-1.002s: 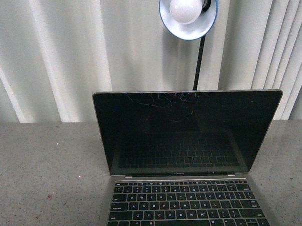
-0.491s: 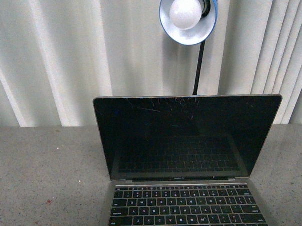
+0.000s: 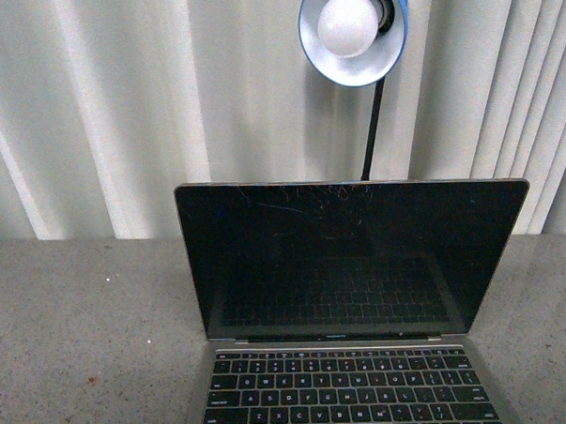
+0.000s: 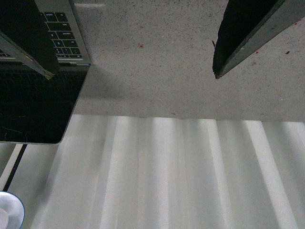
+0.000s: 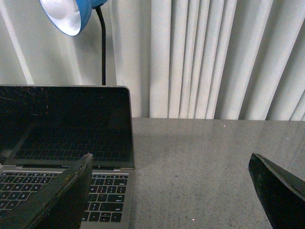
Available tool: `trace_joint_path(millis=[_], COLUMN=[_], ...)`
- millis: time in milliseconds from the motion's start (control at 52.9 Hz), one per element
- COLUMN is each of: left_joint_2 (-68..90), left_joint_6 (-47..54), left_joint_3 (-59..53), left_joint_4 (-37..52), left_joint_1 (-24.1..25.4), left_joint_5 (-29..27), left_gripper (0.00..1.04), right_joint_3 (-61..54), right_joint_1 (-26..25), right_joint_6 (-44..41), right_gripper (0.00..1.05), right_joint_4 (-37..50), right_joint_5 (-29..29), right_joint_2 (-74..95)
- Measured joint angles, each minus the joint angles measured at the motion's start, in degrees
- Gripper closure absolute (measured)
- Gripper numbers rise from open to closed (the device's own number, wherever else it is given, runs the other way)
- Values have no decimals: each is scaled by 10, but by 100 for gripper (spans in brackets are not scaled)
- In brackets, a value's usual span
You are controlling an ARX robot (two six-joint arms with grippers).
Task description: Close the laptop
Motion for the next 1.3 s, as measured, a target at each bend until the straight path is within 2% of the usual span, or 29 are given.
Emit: trace_joint_path(millis=[284,359,378,397,416,473,567,718,813,907,1040,1172,1304], left_joint_2=[0,0,8,26,58,132,218,395,528,679,789,892,926], left_joint_6=[0,0,-6,-28,-54,-87,-97,-81,-47,21,112,259,365], left_joint_3=[0,0,2,15,27,35,36,84,140,234,346,501,577], left_joint_4=[0,0,-10,-46,-73,-55,27,229,345,439,448,382,321], left_joint_1=[0,0,-8,-27,-48,-68,-68,-45,-33,-31,-44,-78,-97], left_joint_5=[0,-1,-23,-89,-149,-236,-243,-196,-163,-124,-68,10,61], left_gripper=[7,7,7,7,7,7,7,7,7,7,7,7,7], right_joint_3=[0,0,0,0,0,1,14,74,132,237,355,503,588], right_joint_1=[0,30,36,42,42,39,16,-38,-67,-89,-93,-86,-79], right_joint_6=[0,-5,-5,-5,-8,-16,-28,-48,-67,-110,-188,-320,-420], right_gripper=[7,7,7,7,7,7,7,7,7,7,7,7,7], right_joint_4=[0,7,17,36,61,124,238,413,466,461,436,377,313], right_joint_5=[1,102,133,162,169,167,132,65,27,-19,-65,-141,-197], right_joint_2=[0,22,35,57,81,135,239,441,555,691,796,892,941])
